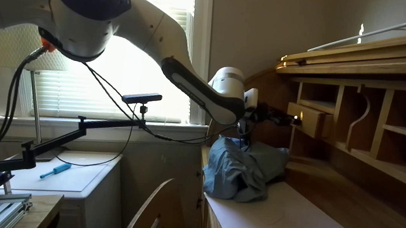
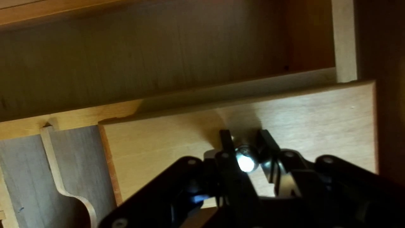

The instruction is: Pull open the drawer

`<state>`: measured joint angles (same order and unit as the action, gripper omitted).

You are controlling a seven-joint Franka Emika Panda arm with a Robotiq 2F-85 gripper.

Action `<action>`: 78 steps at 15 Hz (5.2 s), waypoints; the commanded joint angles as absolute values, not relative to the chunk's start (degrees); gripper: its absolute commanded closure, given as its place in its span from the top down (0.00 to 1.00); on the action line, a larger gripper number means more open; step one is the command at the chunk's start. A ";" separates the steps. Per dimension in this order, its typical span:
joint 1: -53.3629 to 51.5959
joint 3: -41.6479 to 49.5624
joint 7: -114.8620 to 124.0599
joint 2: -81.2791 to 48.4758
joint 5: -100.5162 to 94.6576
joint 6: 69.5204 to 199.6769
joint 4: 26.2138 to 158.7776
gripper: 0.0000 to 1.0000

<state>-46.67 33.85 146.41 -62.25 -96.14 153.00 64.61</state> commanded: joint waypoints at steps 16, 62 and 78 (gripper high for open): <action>-52.13 36.64 151.88 -62.69 -104.04 151.00 67.11 0.06; -54.25 40.11 156.81 -62.06 -116.03 153.77 70.44 0.06; -53.69 40.87 156.92 -59.22 -118.16 157.60 72.56 0.06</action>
